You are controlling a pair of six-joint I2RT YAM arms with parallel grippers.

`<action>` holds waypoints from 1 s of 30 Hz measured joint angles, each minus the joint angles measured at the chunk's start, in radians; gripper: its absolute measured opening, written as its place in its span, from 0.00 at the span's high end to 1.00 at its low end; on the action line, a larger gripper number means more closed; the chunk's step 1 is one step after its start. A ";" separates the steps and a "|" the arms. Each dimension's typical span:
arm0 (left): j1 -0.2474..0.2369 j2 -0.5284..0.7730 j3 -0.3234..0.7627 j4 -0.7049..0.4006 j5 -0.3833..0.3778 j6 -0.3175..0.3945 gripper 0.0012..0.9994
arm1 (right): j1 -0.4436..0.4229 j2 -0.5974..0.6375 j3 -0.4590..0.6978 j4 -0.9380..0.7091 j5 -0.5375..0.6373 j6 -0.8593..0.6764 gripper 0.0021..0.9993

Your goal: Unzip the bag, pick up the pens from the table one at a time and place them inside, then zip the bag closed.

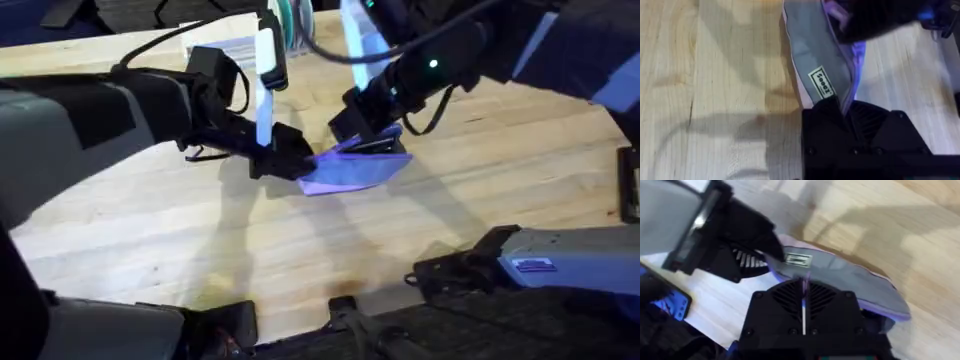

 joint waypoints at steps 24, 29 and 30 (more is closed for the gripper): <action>-0.003 0.000 0.000 0.014 0.028 0.000 0.96 | -0.470 0.000 0.000 -0.074 -0.055 -0.027 0.97; -0.003 0.000 0.000 0.011 0.028 0.000 0.96 | -0.511 0.025 0.000 -0.078 -0.055 -0.027 0.97; -0.003 0.000 0.000 0.011 0.028 0.000 0.96 | -0.517 0.037 0.000 -0.078 -0.055 -0.028 0.97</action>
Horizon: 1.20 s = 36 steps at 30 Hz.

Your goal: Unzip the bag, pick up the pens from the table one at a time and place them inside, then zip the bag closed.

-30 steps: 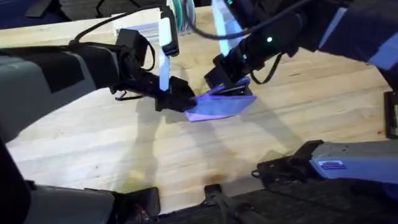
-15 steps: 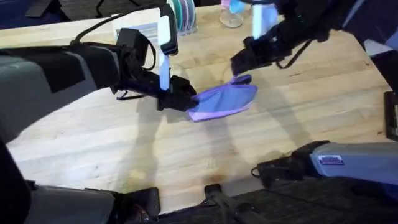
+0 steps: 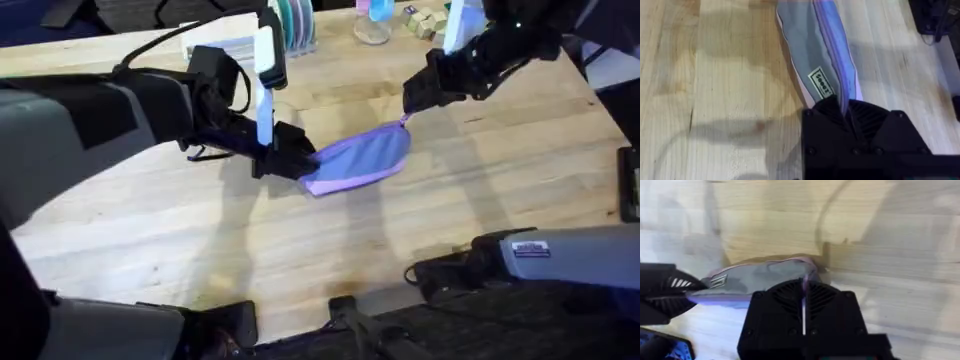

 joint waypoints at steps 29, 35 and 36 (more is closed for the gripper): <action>-0.003 0.000 -0.002 -0.008 -0.023 0.000 0.96 | -0.088 0.154 0.063 0.030 -0.040 -0.029 0.03; -0.003 0.000 -0.002 -0.008 -0.023 0.000 0.96 | -0.088 0.068 0.078 -0.003 -0.121 -0.035 0.00; -0.003 0.000 -0.002 -0.008 -0.023 0.003 0.85 | -0.088 0.056 0.078 -0.006 -0.127 -0.038 0.00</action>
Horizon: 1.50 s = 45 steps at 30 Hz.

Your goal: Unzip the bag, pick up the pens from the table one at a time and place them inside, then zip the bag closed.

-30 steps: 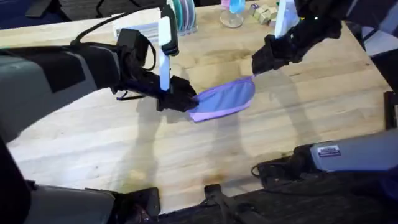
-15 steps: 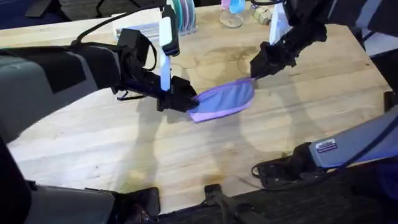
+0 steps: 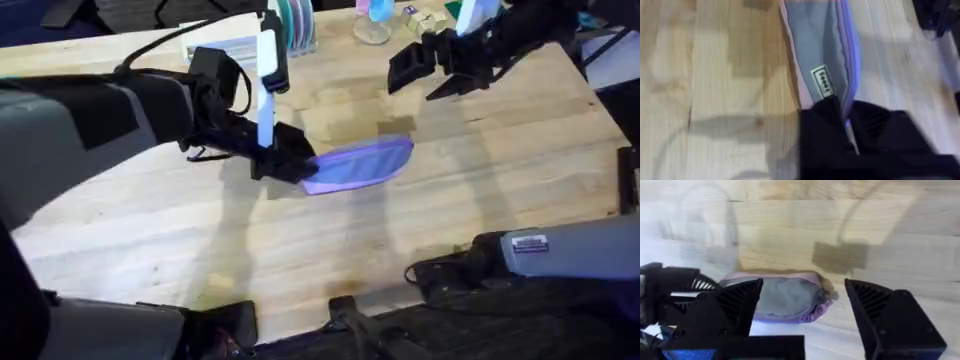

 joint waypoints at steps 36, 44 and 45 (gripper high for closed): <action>0.144 -0.486 -0.004 -0.015 -0.313 -0.294 0.00 | 0.107 -0.324 0.000 -0.047 0.169 -0.146 0.00; 0.164 -0.755 -0.004 -0.016 -0.554 -0.532 0.01 | 0.107 -0.324 0.000 -0.049 0.176 -0.148 0.00; 0.164 -0.769 -0.004 -0.016 -0.563 -0.541 0.00 | 0.107 -0.324 0.000 -0.049 0.176 -0.148 0.00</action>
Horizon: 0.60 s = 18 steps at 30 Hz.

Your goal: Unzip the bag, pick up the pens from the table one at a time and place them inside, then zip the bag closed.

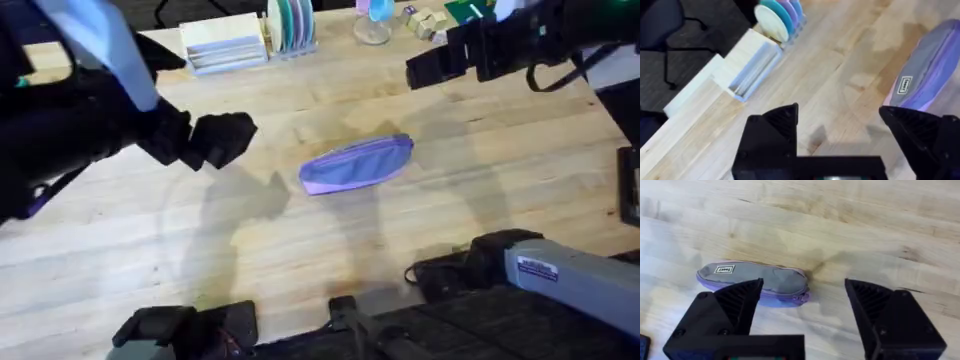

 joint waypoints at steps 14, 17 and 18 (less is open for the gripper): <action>0.000 -0.017 0.000 -0.028 -0.039 -0.032 0.00 | 0.000 0.000 0.000 -0.001 0.000 0.000 0.00; 0.000 -0.017 0.000 -0.028 -0.040 -0.032 0.01 | 0.000 0.000 0.000 -0.001 -0.001 0.000 0.00; 0.000 -0.017 0.000 -0.028 -0.040 -0.032 0.01 | 0.000 0.000 0.000 -0.001 -0.003 0.000 0.00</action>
